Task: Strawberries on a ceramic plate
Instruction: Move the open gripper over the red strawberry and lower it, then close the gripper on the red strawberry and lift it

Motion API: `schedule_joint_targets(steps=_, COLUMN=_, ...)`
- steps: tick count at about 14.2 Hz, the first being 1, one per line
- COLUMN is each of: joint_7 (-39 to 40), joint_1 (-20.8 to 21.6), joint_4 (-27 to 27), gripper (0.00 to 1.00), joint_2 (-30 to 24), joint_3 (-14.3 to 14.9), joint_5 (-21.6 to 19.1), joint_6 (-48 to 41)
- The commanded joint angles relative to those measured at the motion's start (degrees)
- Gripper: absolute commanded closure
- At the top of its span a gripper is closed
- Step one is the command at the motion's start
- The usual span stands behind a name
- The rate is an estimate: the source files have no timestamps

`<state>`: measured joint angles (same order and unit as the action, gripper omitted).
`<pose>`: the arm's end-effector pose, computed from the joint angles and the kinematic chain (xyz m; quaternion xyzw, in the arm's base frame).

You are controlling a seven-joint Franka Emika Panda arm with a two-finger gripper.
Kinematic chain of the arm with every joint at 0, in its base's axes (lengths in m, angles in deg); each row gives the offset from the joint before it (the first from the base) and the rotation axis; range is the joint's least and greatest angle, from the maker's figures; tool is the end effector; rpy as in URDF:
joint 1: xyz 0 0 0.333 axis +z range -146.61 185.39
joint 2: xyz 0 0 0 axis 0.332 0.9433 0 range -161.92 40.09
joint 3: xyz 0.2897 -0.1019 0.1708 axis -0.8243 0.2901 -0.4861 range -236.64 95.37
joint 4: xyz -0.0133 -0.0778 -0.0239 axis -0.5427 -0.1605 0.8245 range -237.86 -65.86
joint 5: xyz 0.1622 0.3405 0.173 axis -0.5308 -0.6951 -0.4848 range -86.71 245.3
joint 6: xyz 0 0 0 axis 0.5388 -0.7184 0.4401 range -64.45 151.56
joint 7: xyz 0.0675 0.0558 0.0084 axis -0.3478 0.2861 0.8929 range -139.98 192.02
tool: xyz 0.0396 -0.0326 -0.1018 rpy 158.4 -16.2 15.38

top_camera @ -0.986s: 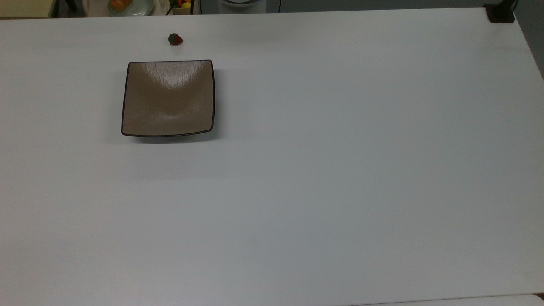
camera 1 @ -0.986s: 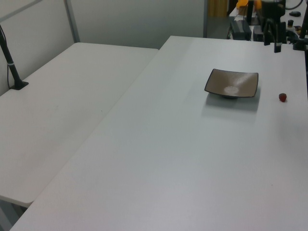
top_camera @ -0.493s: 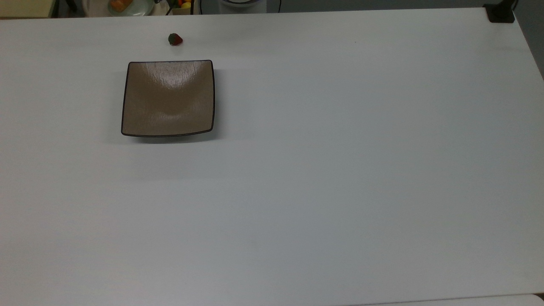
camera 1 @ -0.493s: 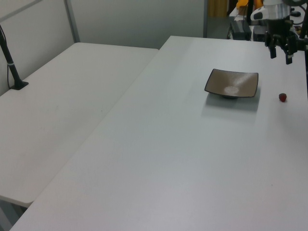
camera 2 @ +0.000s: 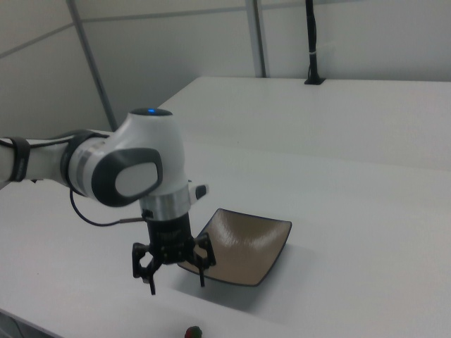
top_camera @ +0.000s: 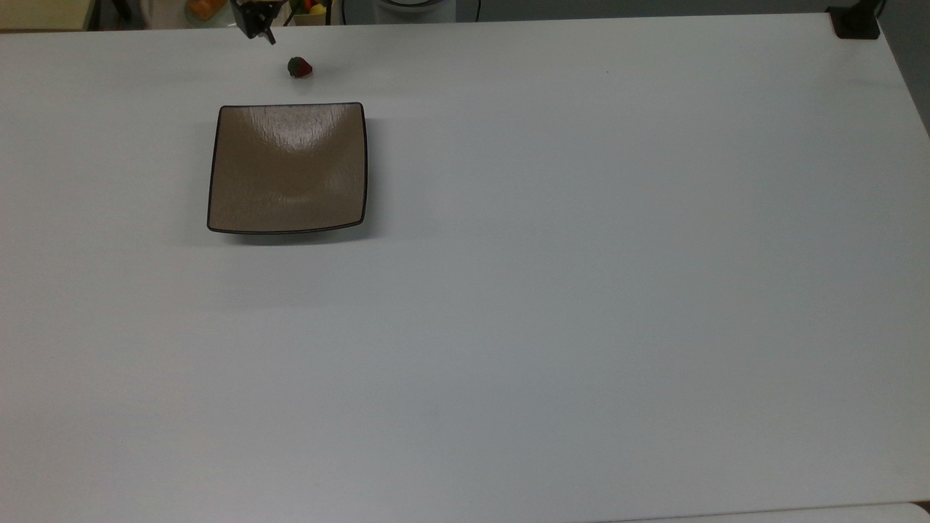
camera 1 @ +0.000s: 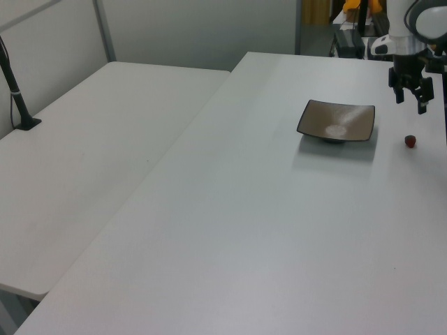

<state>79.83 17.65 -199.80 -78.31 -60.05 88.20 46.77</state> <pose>0.4201 -0.1055 0.4274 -0.9155 -0.3895 0.0999 0.0135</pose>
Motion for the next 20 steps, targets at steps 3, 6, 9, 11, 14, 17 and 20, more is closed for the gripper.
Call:
schedule_joint_targets(steps=3, joint_7=4.9, joint_1=0.2, joint_4=-6.1, gripper=0.00, joint_2=0.9, joint_3=6.0, joint_5=0.9, joint_6=9.4)
schedule_joint_targets(steps=6, joint_7=5.0, joint_1=0.2, joint_4=-6.6, gripper=0.00, joint_2=3.2, joint_3=6.0, joint_5=1.0, joint_6=11.5)
schedule_joint_targets(steps=9, joint_7=5.0, joint_1=0.3, joint_4=-7.9, gripper=0.00, joint_2=5.8, joint_3=6.0, joint_5=1.0, joint_6=14.8)
schedule_joint_targets(steps=11, joint_7=5.0, joint_1=0.3, joint_4=-9.2, gripper=0.00, joint_2=6.9, joint_3=6.0, joint_5=1.0, joint_6=17.7)
schedule_joint_targets(steps=14, joint_7=5.0, joint_1=0.3, joint_4=-9.4, gripper=0.00, joint_2=8.0, joint_3=6.0, joint_5=1.0, joint_6=18.9)
schedule_joint_targets(steps=17, joint_7=5.0, joint_1=0.3, joint_4=-9.4, gripper=0.25, joint_2=8.1, joint_3=6.0, joint_5=1.1, joint_6=18.9)
schedule_joint_targets(steps=20, joint_7=5.0, joint_1=0.4, joint_4=-9.4, gripper=0.53, joint_2=8.0, joint_3=6.0, joint_5=1.2, joint_6=18.9)
